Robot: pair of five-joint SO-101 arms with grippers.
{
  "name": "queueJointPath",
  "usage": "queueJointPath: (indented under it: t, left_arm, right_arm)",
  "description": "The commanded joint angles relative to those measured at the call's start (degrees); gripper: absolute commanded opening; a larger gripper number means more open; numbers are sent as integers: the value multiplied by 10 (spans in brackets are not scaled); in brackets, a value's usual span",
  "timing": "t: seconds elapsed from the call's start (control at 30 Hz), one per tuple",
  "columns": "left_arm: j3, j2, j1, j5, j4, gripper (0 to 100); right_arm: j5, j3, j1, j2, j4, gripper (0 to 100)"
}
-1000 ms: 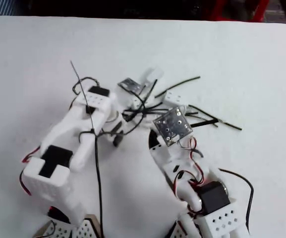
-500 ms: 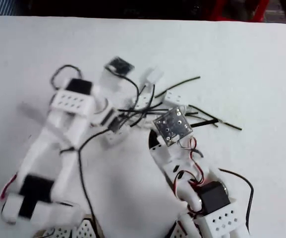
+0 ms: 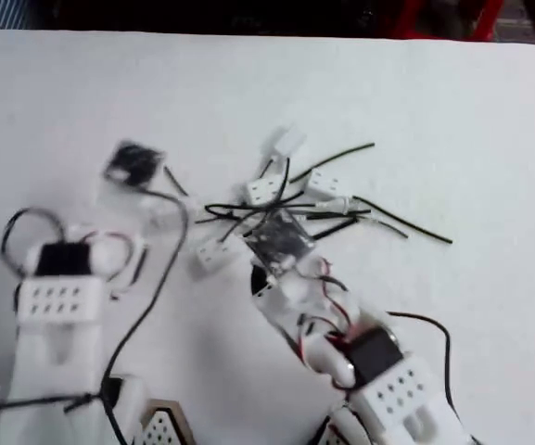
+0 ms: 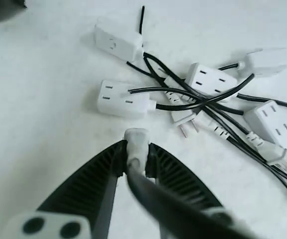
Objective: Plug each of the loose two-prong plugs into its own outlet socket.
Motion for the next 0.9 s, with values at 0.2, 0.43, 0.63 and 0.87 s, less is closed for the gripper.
queueJointPath:
  t: [0.2, 0.43, 0.63, 0.87]
  left_arm:
    - [167, -89, -127, -1, -171, 26]
    - [222, -91, -128, -40, -223, 26]
    - [225, -91, -128, -40, -223, 26]
    - [226, -90, -128, -41, -223, 27]
  right_arm:
    - [-4, -129, -73, 227, -63, 19]
    - [-1, -134, -103, 353, -210, 18]
    - [-4, -149, -100, 432, -261, 18]
    - [-5, -221, -75, 515, -258, 18]
